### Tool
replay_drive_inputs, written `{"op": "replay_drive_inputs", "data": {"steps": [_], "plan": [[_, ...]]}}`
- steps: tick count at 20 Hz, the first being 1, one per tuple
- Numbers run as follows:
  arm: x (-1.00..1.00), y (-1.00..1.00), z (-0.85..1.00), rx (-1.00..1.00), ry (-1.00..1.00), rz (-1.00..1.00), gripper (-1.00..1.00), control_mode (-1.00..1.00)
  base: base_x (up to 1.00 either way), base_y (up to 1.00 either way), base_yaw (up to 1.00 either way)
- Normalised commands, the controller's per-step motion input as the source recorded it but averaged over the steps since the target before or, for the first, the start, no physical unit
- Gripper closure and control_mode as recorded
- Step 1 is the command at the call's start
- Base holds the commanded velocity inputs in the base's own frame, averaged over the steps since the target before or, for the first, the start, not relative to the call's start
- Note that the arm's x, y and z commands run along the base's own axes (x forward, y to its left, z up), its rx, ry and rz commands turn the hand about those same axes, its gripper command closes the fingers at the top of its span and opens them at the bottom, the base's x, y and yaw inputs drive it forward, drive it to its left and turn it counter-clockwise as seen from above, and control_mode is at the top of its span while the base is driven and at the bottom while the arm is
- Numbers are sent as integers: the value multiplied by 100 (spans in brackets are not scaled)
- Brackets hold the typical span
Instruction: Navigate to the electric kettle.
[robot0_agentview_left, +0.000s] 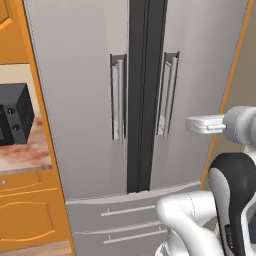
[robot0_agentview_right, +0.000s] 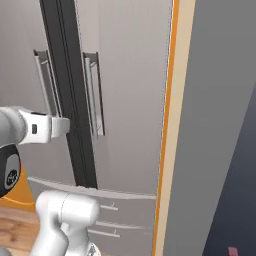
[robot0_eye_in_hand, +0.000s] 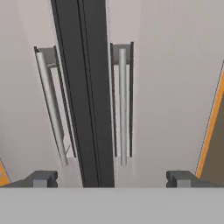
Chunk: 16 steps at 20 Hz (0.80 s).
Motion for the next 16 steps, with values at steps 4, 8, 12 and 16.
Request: {"op": "replay_drive_inputs", "data": {"steps": [4, 8, 12, 16], "plan": [[0, 0, 0, 0, 0, 0, -100, 100, -82, 70, 0], [0, 0, 0, 0, 0, 0, -100, 100, -50, 100, 0], [0, 0, 0, 0, 0, 0, -100, 100, -7, 100, 0], [0, 0, 0, 0, 0, 0, -100, 100, -3, 100, 0]]}}
